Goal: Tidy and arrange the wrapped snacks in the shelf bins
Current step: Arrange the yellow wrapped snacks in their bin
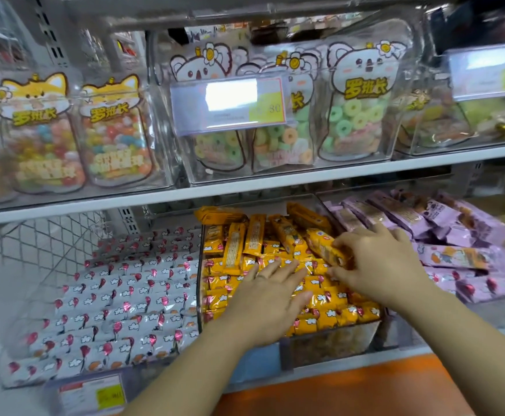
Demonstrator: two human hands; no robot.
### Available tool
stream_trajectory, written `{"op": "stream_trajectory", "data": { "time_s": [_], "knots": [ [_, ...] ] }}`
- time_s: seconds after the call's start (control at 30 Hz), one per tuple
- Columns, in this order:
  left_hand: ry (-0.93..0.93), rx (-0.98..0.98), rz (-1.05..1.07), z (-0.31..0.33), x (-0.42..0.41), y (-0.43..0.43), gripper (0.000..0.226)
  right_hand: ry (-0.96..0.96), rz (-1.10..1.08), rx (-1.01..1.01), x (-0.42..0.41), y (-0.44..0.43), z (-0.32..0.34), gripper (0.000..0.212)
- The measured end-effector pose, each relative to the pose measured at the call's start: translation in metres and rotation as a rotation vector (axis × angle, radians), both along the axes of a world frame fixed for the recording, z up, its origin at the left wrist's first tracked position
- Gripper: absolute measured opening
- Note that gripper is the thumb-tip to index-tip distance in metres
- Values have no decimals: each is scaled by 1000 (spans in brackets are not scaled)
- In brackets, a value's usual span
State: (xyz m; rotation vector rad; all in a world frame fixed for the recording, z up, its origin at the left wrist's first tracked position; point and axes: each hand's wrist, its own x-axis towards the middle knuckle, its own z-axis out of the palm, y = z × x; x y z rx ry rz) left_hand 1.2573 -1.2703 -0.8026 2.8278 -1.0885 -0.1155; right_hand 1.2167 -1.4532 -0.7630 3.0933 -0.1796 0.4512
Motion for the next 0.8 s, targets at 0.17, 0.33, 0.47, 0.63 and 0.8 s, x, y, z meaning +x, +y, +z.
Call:
{"op": "stream_trajectory", "data": {
  "time_s": [0.17, 0.33, 0.47, 0.63, 0.8],
  "knots": [
    [5, 57, 19, 2, 0, -2, 52, -85, 59, -4, -9, -5, -5, 35],
    [19, 19, 38, 5, -3, -4, 49, -155, 75, 170, -24, -10, -2, 36],
    [43, 8, 50, 11, -5, -6, 48, -187, 68, 353, -31, -14, -1, 33],
    [-18, -119, 116, 24, -3, -13, 37, -308, 80, 638, -32, -29, 8, 29],
    [-290, -114, 191, 31, 22, -22, 47, -326, 63, 708, -29, -37, 9, 38]
  ]
}}
